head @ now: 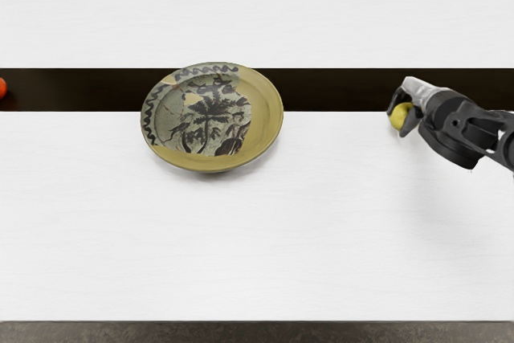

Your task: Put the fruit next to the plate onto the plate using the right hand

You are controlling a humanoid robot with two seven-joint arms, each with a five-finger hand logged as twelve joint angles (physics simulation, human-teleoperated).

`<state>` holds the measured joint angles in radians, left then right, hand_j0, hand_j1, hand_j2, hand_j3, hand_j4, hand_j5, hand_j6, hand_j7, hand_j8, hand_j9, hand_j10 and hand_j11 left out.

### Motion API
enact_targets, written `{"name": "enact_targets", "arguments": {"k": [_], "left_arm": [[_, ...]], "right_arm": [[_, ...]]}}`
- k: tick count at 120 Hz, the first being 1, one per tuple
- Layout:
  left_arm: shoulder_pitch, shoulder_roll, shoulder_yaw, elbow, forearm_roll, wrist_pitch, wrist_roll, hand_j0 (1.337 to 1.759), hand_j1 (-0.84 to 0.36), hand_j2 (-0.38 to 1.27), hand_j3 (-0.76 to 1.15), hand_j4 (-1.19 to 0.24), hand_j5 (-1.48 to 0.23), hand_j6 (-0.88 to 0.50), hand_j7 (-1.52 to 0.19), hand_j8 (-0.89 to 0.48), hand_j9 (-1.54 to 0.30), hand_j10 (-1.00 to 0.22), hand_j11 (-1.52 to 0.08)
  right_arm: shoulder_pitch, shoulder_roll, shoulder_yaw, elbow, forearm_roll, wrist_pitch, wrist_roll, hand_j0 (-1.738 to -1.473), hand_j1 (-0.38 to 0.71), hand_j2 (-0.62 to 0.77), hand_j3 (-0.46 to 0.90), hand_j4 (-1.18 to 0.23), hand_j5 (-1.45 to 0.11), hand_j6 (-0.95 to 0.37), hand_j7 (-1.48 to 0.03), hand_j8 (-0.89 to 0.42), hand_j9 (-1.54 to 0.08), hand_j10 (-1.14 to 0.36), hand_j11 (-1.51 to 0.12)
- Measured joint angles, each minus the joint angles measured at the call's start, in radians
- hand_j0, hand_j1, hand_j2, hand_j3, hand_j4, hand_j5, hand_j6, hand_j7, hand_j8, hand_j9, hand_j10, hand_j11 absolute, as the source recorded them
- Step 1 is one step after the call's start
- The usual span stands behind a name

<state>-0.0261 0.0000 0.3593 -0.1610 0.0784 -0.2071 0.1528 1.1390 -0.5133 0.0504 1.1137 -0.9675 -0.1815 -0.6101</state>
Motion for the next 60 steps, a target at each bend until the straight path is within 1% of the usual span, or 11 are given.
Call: {"name": "enact_targets", "arguments": {"k": [12,20,37,60], "left_arm": [[0.000,0.000,0.000,0.000,0.000,0.000,0.000,1.658,0.07,0.05,0.00,-0.23,-0.30,-0.23,-0.30,-0.23,-0.30,-0.23,-0.30],[0.000,0.000,0.000,0.000,0.000,0.000,0.000,1.658,0.07,0.05,0.00,-0.23,-0.30,-0.23,-0.30,-0.23,-0.30,-0.23,-0.30],[0.000,0.000,0.000,0.000,0.000,0.000,0.000,1.658,0.07,0.05,0.00,-0.23,-0.30,-0.23,-0.30,-0.23,-0.30,-0.23,-0.30],[0.000,0.000,0.000,0.000,0.000,0.000,0.000,1.658,0.07,0.05,0.00,-0.23,-0.30,-0.23,-0.30,-0.23,-0.30,-0.23,-0.30]], "right_arm": [[0.024,-0.018,0.041,0.019,0.061,0.032,0.001,-1.640,0.26,0.17,0.00,-0.80,-1.16,-0.41,-1.13,-0.33,-1.18,-0.58,-1.18],[0.032,-0.031,0.078,0.037,0.096,0.051,0.001,-1.640,0.24,0.12,0.00,-0.81,-1.16,-0.42,-1.13,-0.34,-1.19,-0.59,-1.19],[0.038,-0.051,0.185,0.058,0.208,0.127,0.001,-1.641,0.23,0.11,0.00,-0.81,-1.17,-0.43,-1.13,-0.34,-1.20,-0.59,-1.20],[0.044,-0.058,0.312,0.084,0.305,0.205,0.001,-1.642,0.22,0.11,0.00,-0.81,-1.18,-0.43,-1.13,-0.34,-1.21,-0.59,-1.20]]}}
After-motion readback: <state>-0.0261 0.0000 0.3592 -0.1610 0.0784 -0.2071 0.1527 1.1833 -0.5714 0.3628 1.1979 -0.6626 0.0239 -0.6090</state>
